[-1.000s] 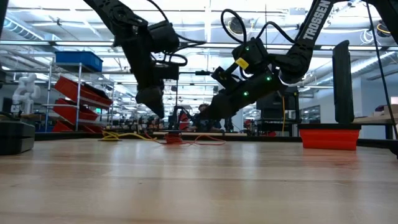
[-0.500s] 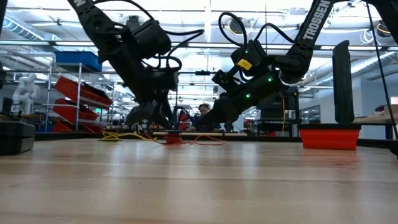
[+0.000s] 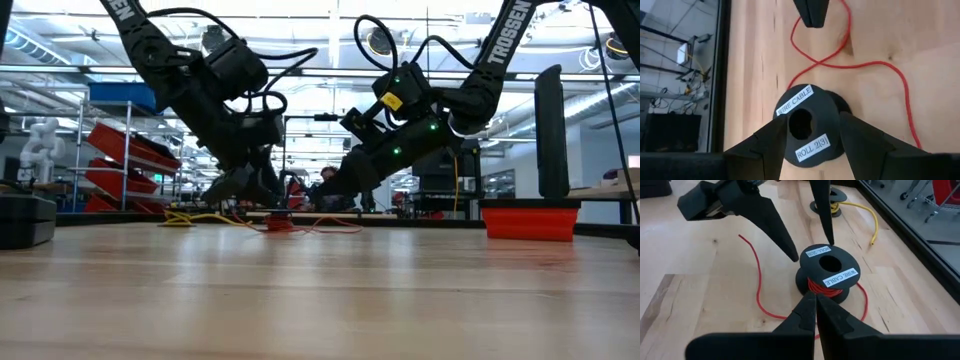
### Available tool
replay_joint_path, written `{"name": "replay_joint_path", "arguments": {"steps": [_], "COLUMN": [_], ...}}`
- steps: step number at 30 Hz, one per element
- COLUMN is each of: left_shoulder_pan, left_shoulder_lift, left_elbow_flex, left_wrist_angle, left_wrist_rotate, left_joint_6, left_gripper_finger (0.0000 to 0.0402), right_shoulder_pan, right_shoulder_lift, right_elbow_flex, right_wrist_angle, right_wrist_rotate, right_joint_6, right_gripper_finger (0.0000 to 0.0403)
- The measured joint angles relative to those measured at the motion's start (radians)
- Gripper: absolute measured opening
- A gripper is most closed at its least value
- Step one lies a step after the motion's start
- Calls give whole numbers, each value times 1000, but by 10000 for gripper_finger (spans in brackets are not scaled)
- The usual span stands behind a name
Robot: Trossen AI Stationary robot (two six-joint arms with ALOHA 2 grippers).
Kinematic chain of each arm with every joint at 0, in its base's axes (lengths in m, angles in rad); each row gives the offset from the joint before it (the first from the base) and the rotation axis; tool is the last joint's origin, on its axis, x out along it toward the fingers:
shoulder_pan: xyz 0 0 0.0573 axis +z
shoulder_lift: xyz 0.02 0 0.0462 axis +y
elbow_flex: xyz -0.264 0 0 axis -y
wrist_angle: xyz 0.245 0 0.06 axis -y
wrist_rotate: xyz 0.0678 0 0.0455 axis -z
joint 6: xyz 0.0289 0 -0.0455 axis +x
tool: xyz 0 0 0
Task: Coil cords
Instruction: Uncoil the red wire from the black spool
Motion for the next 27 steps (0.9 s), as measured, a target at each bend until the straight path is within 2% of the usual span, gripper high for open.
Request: {"name": "replay_joint_path", "arguments": {"steps": [4, 7, 12, 17, 22, 27], "left_shoulder_pan": [15, 17, 17, 17, 20, 20], "left_shoulder_lift": [18, 52, 102, 119, 122, 122], "left_elbow_flex": [0, 0, 0, 0, 0, 0], "left_wrist_angle": [-11, 1, 85, 139, 153, 154], "left_wrist_rotate": [73, 75, -37, -58, -68, -70], "left_joint_6": [17, 16, -9, -10, -18, -18], "left_gripper_finger": [187, 187, 187, 182, 134, 42], "right_shoulder_pan": [0, 0, 0, 0, 0, 0], "right_shoulder_lift": [0, 0, 0, 0, 0, 0], "right_elbow_flex": [0, 0, 0, 0, 0, 0], "right_wrist_angle": [-1, -1, -2, -5, -8, -8], "right_wrist_rotate": [0, 1, 1, 1, 1, 1], "right_joint_6": [3, 8, 21, 21, 21, 21], "right_gripper_finger": [0, 0, 0, 0, 0, 0]}}
